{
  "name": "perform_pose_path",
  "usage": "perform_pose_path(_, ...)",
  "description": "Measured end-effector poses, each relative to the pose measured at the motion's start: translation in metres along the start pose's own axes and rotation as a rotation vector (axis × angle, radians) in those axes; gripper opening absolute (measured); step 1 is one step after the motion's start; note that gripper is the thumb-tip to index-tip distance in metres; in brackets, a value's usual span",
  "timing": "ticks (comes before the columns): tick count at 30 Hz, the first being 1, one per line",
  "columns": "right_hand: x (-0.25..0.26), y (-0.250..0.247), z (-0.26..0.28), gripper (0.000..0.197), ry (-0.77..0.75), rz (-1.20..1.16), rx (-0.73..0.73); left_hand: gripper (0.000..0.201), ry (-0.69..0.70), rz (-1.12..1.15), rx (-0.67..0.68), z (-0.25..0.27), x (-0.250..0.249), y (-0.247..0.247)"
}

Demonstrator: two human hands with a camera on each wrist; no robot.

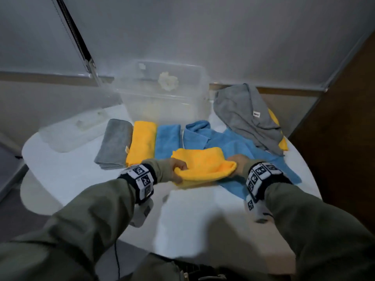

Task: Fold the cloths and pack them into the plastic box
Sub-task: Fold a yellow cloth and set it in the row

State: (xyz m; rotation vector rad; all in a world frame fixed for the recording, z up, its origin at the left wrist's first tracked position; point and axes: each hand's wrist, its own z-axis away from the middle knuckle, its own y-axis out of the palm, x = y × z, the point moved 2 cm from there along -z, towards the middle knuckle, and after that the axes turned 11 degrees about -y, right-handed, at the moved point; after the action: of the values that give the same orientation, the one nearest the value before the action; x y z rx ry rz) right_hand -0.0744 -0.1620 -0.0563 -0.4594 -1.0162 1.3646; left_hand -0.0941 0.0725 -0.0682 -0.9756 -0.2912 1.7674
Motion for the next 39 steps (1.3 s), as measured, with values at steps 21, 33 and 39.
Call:
perform_pose_path(21,-0.028,0.035,-0.054,0.086,0.260,-0.543,-0.153,0.028,-0.362,0.287,-0.418,-0.036,0.010,0.006)
perform_pose_path(33,0.061,-0.073,-0.031,0.050,-0.164,-0.379,-0.133,0.100,0.032,0.643,-0.420,-0.014,-0.003,-0.039)
perform_pose_path(39,0.149,-0.124,-0.019,0.025,-0.395,-0.323,-0.027,0.157,0.121,0.604,-0.142,0.013,0.001,-0.076)
